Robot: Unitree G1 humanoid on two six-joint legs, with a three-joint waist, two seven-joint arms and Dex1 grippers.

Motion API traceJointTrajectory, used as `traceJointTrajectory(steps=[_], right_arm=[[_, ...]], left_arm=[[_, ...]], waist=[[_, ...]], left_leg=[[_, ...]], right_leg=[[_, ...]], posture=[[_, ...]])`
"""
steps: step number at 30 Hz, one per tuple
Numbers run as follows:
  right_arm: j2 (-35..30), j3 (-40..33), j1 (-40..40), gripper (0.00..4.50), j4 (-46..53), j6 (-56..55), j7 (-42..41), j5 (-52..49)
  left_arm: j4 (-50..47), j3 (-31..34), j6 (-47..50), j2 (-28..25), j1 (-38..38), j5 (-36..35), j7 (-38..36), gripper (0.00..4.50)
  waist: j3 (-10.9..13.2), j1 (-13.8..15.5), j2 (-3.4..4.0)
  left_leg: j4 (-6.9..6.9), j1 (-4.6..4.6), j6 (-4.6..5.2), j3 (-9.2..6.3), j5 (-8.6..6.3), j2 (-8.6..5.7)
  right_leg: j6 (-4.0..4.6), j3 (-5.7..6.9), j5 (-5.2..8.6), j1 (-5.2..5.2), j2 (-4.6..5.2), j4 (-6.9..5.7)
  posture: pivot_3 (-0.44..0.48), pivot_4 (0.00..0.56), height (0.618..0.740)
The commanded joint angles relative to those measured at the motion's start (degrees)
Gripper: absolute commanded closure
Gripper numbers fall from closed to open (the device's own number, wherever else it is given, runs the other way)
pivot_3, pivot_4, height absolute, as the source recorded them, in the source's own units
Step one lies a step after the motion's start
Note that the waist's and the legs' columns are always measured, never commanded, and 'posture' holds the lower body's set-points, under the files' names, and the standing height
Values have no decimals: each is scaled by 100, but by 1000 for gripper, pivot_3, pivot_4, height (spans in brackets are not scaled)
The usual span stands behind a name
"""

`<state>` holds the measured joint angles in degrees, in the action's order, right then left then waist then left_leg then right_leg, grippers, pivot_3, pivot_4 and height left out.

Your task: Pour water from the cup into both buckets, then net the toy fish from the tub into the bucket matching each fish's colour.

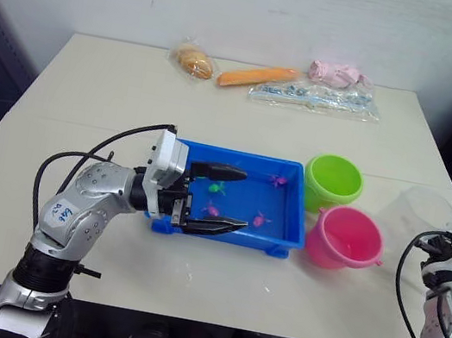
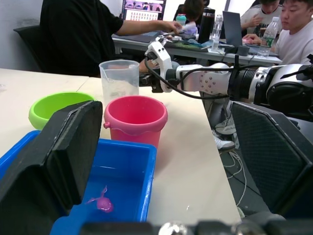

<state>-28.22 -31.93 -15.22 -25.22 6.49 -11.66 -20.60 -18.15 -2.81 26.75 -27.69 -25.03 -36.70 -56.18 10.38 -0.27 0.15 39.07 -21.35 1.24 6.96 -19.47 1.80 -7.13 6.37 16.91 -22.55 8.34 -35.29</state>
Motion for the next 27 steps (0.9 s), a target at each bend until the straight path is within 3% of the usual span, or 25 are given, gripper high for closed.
traceJointTrajectory(steps=[1,4,10,11,21,24,27], right_arm=[[10,-118,114,4421,120,-216,147,24],[74,-105,328,3374,374,-148,83,-42],[272,-214,1170,289,1396,163,280,-134],[298,-240,1284,47,1549,237,294,-190],[313,-594,3189,47,4119,996,-475,-1151],[-84,-761,3595,47,4891,994,-1050,-1342],[-526,-620,3746,47,5740,948,-1842,-1726]], left_arm=[[-256,138,-4,-80,-53,-144,-30,0],[-298,154,12,-110,-14,-152,-19,0],[-338,216,15,-155,101,-144,-32,0],[-346,220,10,-159,118,-144,-28,0],[-350,581,-161,-440,681,-73,-108,0],[-270,968,-189,-769,1095,-76,-210,0],[115,1809,17,-1475,1736,-173,-457,0]], waist=[[0,2,0],[0,3,0],[0,9,1],[0,7,0],[-4,-7,12],[-2,-23,19],[-1,-70,18]], left_leg=[[0,0,0,0,0,1],[0,0,0,-1,0,1],[-1,0,0,-3,0,2],[-2,0,0,-4,0,2],[-9,5,2,-1,-6,1],[-15,11,2,2,-10,4],[-20,14,3,5,-15,10]], right_leg=[[0,0,0,0,0,0],[0,1,0,0,0,1],[0,0,0,0,1,2],[1,0,0,0,1,3],[1,-6,1,0,6,26],[3,-11,1,-3,5,25],[7,-13,4,-6,3,25]], posture=[[0,150,740],[0,150,740],[0,150,740],[0,150,740],[0,150,740],[0,150,740],[0,150,740]])
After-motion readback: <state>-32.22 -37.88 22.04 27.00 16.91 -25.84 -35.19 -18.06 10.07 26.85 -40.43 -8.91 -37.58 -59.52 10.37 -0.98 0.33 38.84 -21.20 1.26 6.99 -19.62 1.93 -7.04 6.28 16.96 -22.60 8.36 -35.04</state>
